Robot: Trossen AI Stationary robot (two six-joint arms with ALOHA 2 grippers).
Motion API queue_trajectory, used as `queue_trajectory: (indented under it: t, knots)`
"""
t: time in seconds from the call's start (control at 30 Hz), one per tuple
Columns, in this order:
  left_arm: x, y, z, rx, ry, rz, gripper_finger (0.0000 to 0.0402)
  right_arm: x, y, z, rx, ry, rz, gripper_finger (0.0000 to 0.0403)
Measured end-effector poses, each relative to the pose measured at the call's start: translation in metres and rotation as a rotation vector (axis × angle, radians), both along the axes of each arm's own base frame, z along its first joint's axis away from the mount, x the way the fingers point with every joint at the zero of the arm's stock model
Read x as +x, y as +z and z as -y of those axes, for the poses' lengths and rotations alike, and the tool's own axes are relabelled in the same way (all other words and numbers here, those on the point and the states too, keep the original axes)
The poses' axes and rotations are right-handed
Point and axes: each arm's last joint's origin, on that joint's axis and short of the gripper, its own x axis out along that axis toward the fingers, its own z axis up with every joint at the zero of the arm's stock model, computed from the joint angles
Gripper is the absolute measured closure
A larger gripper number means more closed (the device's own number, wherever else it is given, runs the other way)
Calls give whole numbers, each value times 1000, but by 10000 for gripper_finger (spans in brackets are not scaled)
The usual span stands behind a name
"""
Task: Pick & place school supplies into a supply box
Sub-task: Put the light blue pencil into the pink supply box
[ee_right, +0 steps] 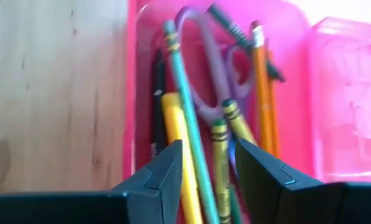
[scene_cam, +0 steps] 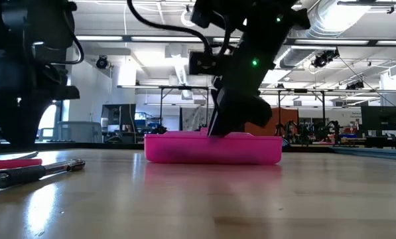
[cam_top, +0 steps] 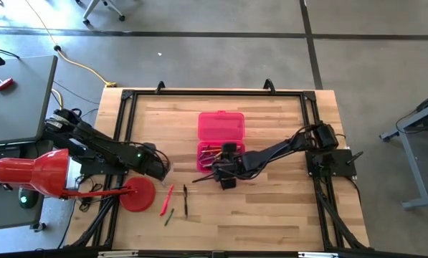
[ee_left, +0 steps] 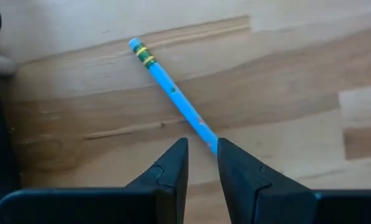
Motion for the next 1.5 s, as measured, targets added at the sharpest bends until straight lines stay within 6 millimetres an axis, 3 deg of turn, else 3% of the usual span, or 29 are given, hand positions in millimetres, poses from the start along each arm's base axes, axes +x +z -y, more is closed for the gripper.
queue_trajectory:
  t: [0.13, 0.4, 0.7, 1.03, 1.5]
  knots:
    - [-5, -9, -2, 0, 37, 6, 284, -2, 16, 1, -23, -20, 59, 277]
    - [-4, -19, -3, 29, 55, 89, 284, -14, 68, 0, 55, -43, 232, 277]
    - [-4, -20, -4, 62, 56, 107, 284, -33, 106, -18, 114, -7, 352, 277]
    - [-2, -20, -4, 73, 22, 124, 284, -49, 115, -54, 158, 83, 373, 277]
    - [13, -18, 2, 69, -233, 209, 284, -76, 116, -114, 283, 195, 381, 277]
